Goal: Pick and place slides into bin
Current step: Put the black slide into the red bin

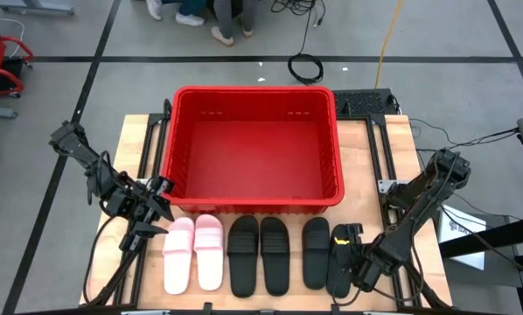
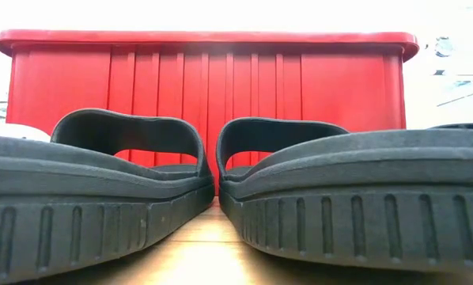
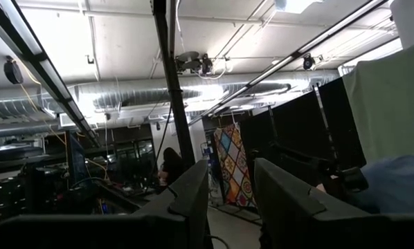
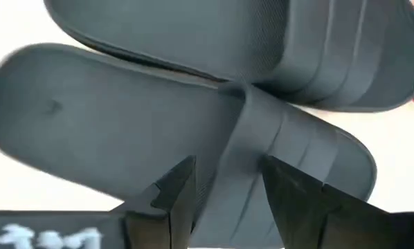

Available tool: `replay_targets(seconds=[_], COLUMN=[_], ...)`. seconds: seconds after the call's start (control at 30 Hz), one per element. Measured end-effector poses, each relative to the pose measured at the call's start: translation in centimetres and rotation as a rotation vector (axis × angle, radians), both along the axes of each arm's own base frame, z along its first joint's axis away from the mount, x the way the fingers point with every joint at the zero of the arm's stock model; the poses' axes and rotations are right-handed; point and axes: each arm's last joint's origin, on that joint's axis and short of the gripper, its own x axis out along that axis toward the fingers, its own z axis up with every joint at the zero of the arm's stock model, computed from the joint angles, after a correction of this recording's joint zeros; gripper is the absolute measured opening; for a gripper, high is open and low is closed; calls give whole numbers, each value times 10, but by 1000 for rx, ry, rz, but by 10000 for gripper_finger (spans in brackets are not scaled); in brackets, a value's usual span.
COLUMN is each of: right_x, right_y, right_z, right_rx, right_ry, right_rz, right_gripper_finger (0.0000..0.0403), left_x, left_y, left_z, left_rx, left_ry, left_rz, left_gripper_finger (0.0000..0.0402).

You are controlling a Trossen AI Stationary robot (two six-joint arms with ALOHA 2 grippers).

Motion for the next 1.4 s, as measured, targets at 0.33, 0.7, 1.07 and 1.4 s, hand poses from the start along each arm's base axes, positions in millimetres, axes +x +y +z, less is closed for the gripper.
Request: replay_targets(seconds=[0.33, 0.7, 1.07, 1.4], right_x=[-5, -15, -14, -20], right_y=[-9, -25, -33, -40], right_z=[-17, -17, -9, -13], right_rx=[-51, -207, -315, -362], right_ry=[-23, 70, 49, 68], right_rz=[-30, -92, -154, -215], right_gripper_finger=[155, 155, 155, 155], left_x=[0, 0, 0, 0], left_y=[0, 0, 0, 0], left_z=[0, 0, 0, 0], left_rx=[0, 3, 3, 3], left_ry=[1, -1, -1, 0], left_rz=[-1, 1, 1, 1], left_gripper_finger=[127, 127, 127, 127])
